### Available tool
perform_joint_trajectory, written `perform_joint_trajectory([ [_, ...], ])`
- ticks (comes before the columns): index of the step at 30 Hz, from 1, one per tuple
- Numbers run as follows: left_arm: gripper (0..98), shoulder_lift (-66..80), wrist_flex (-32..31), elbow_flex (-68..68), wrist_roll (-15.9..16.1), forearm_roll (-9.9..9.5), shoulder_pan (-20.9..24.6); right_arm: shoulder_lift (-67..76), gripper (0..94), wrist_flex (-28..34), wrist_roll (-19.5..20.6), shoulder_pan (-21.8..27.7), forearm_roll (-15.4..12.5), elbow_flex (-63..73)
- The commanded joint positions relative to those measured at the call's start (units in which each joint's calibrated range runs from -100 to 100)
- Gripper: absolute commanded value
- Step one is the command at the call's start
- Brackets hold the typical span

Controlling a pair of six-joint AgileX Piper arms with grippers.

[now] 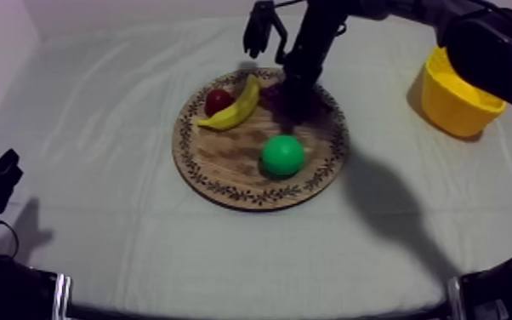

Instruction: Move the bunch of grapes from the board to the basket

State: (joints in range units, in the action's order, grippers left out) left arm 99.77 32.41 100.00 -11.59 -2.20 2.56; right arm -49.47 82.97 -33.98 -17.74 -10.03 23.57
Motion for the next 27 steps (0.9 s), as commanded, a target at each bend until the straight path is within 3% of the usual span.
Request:
perform_joint_trajectory([
  [1, 0.1, -0.03, 0.01, 0.0, -0.01, -0.02, 0.01, 1.86, 27.6, 1.19, 0.05, 0.32, -0.12, 0.05],
  [13, 0.1, -0.03, 0.01, 0.0, -0.01, -0.02, 0.01, 21.35, 28.3, 11.19, 1.58, 4.49, -2.51, 0.59],
  [27, 0.1, -0.03, 0.01, 0.0, -0.01, -0.02, 0.01, 37.76, 31.6, 13.51, 7.9, 15.91, -4.29, 3.45],
])
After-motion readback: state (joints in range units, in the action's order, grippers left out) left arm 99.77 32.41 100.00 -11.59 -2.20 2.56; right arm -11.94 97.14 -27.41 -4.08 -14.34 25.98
